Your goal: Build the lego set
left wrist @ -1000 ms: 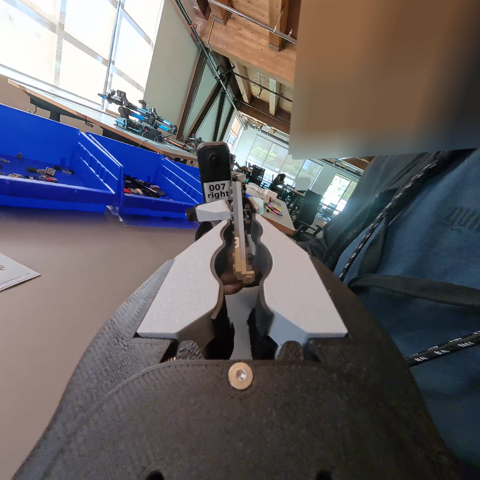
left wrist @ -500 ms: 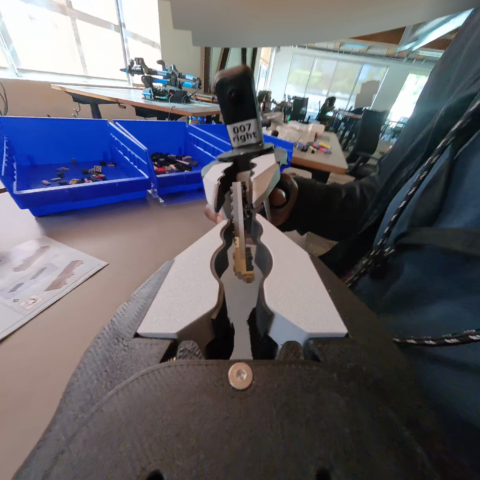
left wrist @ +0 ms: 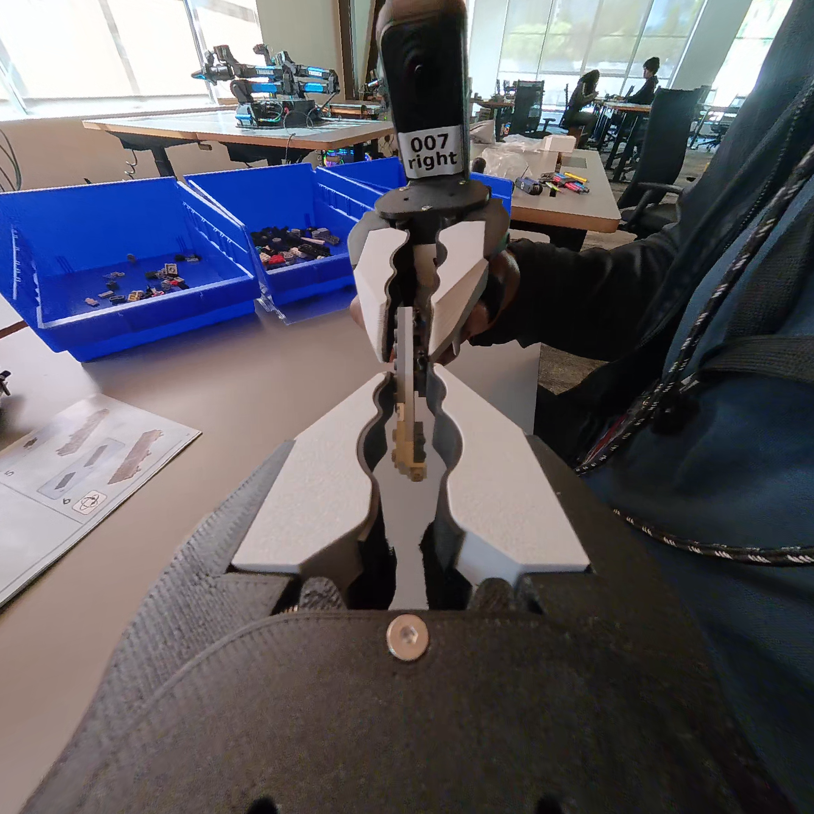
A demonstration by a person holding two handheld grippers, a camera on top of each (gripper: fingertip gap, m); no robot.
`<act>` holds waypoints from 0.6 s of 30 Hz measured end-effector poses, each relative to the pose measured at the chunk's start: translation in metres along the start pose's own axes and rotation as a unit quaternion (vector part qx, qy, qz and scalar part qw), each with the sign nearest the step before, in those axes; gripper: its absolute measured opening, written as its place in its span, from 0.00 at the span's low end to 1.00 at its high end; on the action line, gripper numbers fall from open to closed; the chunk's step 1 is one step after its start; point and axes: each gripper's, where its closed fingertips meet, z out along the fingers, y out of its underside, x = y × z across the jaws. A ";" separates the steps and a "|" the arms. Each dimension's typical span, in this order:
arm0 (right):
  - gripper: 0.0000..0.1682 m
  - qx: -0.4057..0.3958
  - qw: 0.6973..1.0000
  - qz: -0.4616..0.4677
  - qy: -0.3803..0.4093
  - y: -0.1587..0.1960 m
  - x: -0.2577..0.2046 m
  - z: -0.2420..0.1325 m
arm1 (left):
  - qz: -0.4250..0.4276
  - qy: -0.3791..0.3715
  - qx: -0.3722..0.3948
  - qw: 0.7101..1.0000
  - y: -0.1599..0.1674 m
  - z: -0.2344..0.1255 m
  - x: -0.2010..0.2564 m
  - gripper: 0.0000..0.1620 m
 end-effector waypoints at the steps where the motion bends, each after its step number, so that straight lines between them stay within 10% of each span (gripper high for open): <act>1: 0.10 0.000 1.000 -0.004 0.002 0.000 0.000 0.000 | -0.003 0.000 0.001 1.000 0.000 0.000 0.000 0.09; 18: 0.08 0.049 0.990 0.131 -0.022 -0.001 0.009 0.004 | -0.210 0.077 0.056 0.973 -0.001 -0.004 -0.007 0.08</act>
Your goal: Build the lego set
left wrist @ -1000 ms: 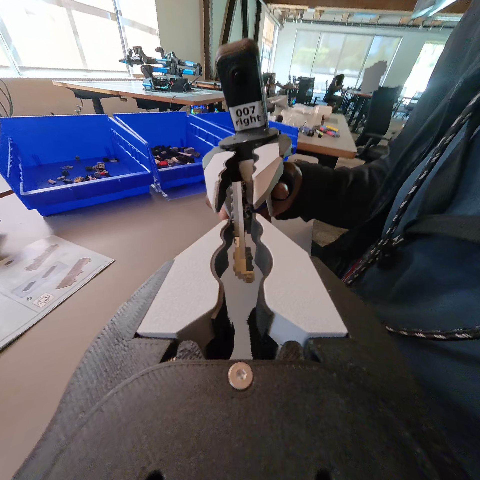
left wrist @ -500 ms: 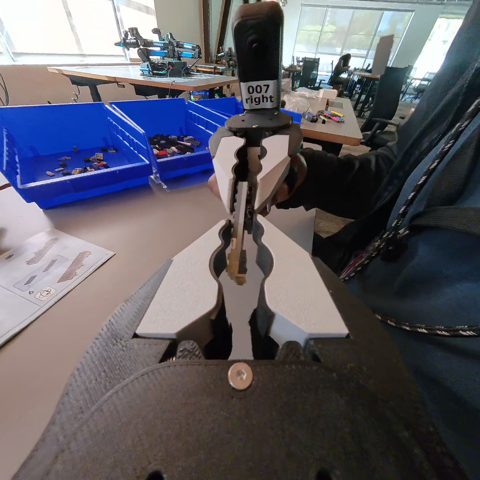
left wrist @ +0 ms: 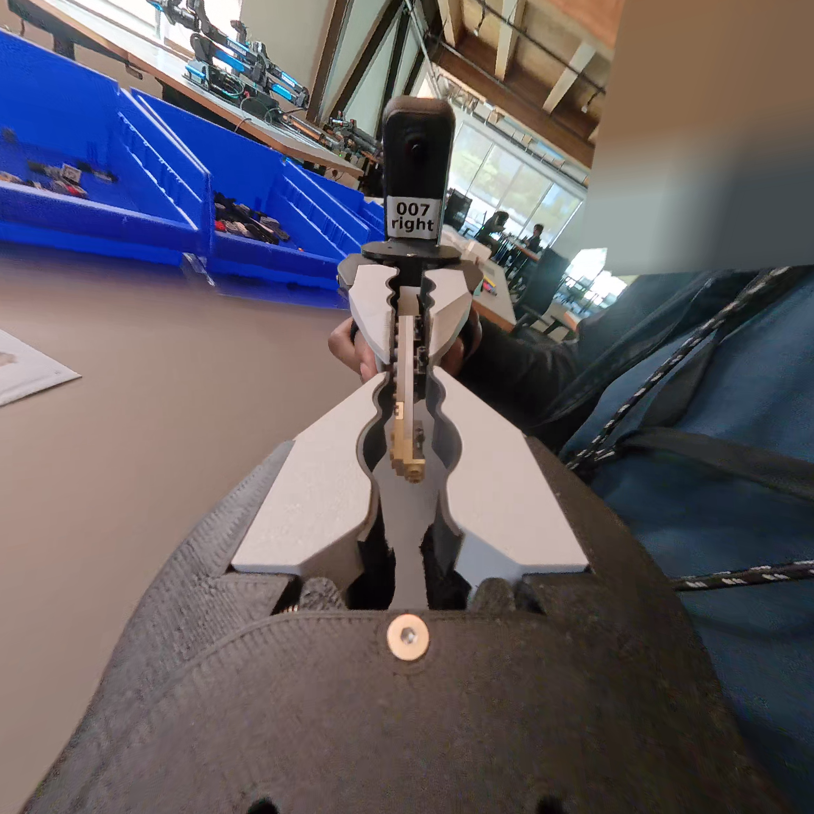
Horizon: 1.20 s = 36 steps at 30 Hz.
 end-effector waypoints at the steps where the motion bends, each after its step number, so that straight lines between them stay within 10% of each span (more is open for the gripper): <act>1: 0.08 0.004 1.000 0.009 -0.001 -0.001 0.001 0.000 | -0.014 0.005 0.005 1.000 -0.001 0.000 0.000 0.08; 12: 0.07 0.022 0.996 0.087 0.016 0.000 0.013 0.002 | -0.148 0.046 0.040 0.987 -0.003 -0.003 -0.008 0.08; 36: 0.07 0.050 0.997 0.058 0.011 -0.014 0.006 0.005 | -0.124 0.054 0.067 0.989 -0.015 -0.007 -0.003 0.07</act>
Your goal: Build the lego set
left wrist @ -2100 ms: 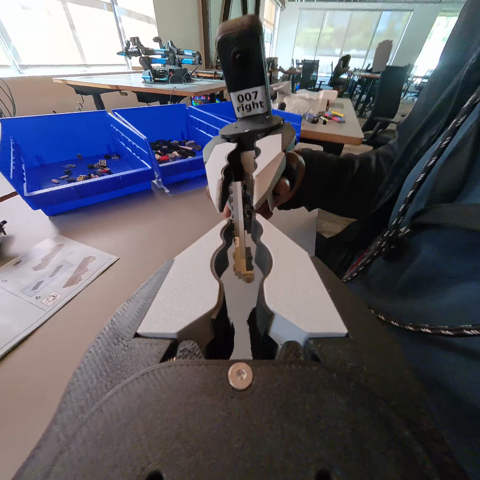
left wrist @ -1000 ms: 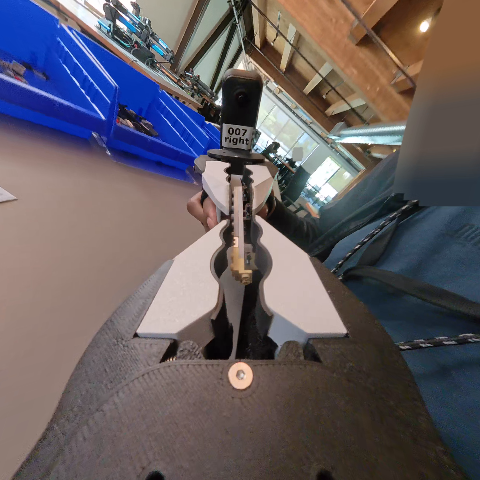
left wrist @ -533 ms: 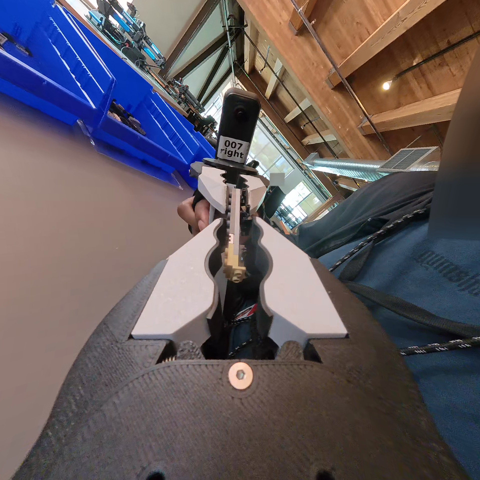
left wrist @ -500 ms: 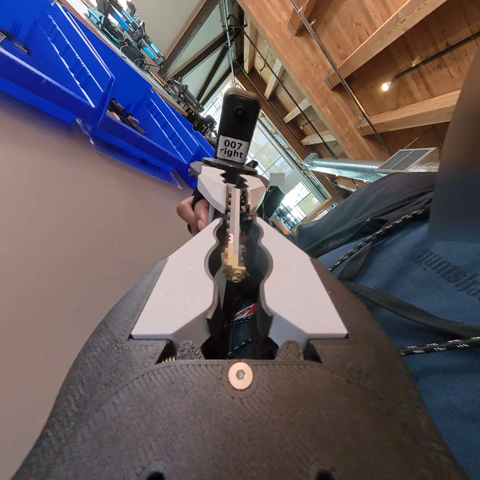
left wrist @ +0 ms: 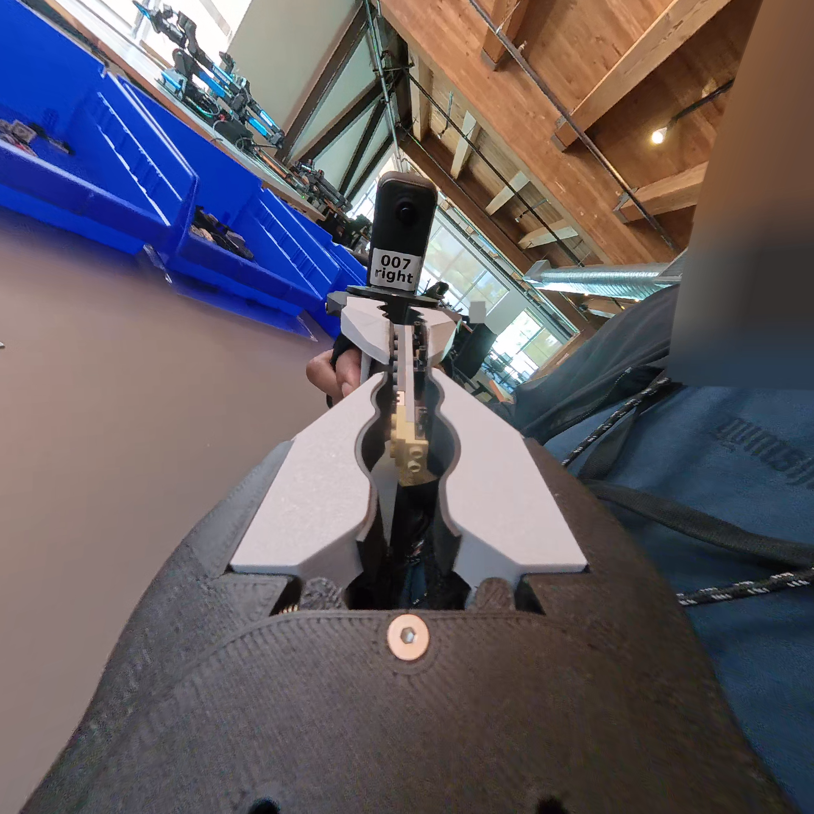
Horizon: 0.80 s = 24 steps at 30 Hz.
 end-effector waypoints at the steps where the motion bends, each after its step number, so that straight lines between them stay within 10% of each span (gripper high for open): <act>1: 0.08 0.000 1.000 -0.004 0.001 -0.001 -0.001 0.000 | 0.009 -0.001 0.001 1.000 -0.001 0.000 0.001 0.07; 24: 0.08 0.021 0.996 -0.085 0.012 -0.014 -0.018 -0.001 | 0.088 0.013 0.023 0.996 -0.010 0.003 0.021 0.08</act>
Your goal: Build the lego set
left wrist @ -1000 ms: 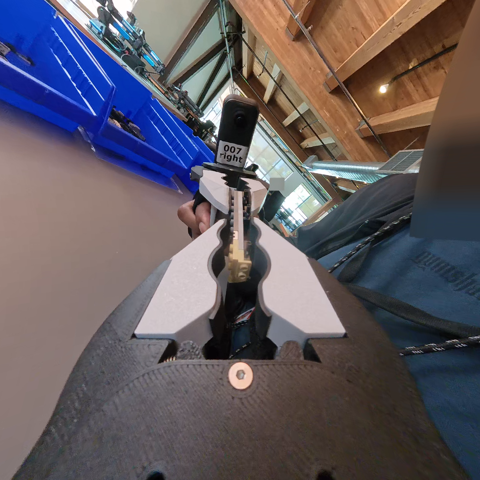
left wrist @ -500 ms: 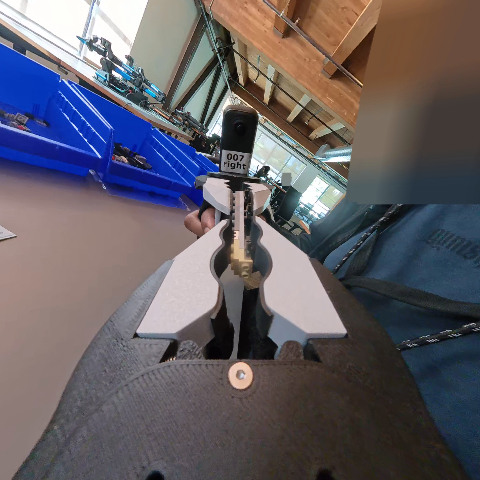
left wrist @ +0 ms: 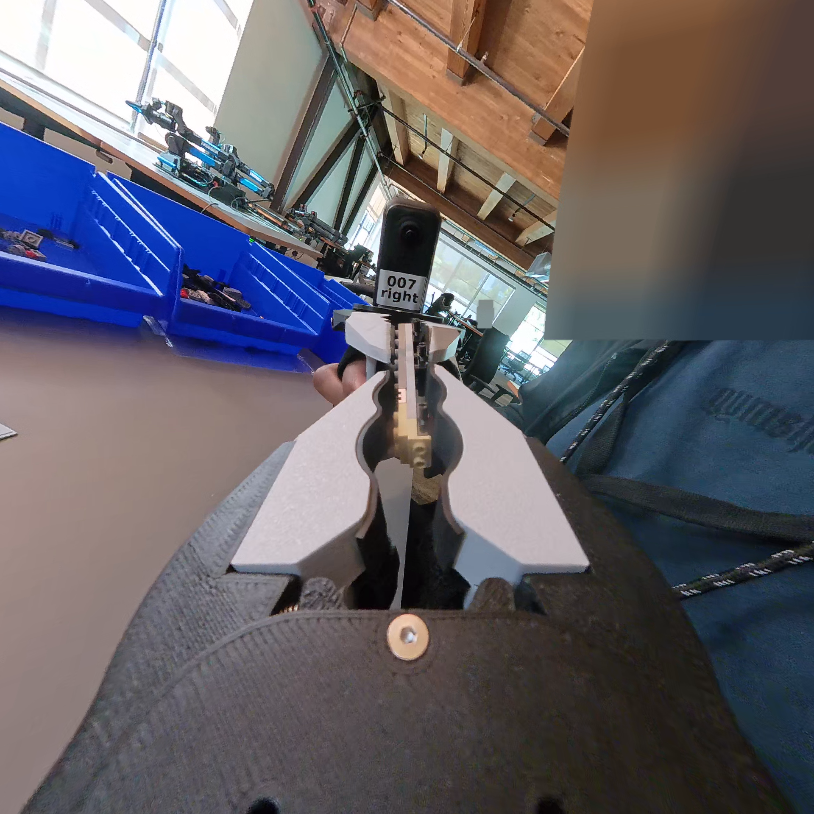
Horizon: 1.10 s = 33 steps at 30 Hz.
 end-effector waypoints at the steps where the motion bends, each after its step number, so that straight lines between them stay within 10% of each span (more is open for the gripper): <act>1: 0.08 0.000 1.000 -0.003 -0.001 0.000 -0.001 0.000 | 0.003 0.001 0.000 1.000 0.000 0.000 0.001 0.08; 33: 0.08 -0.101 0.985 -0.133 -0.031 0.020 -0.027 -0.001 | 0.292 -0.044 -0.130 0.946 0.022 -0.003 0.015 0.08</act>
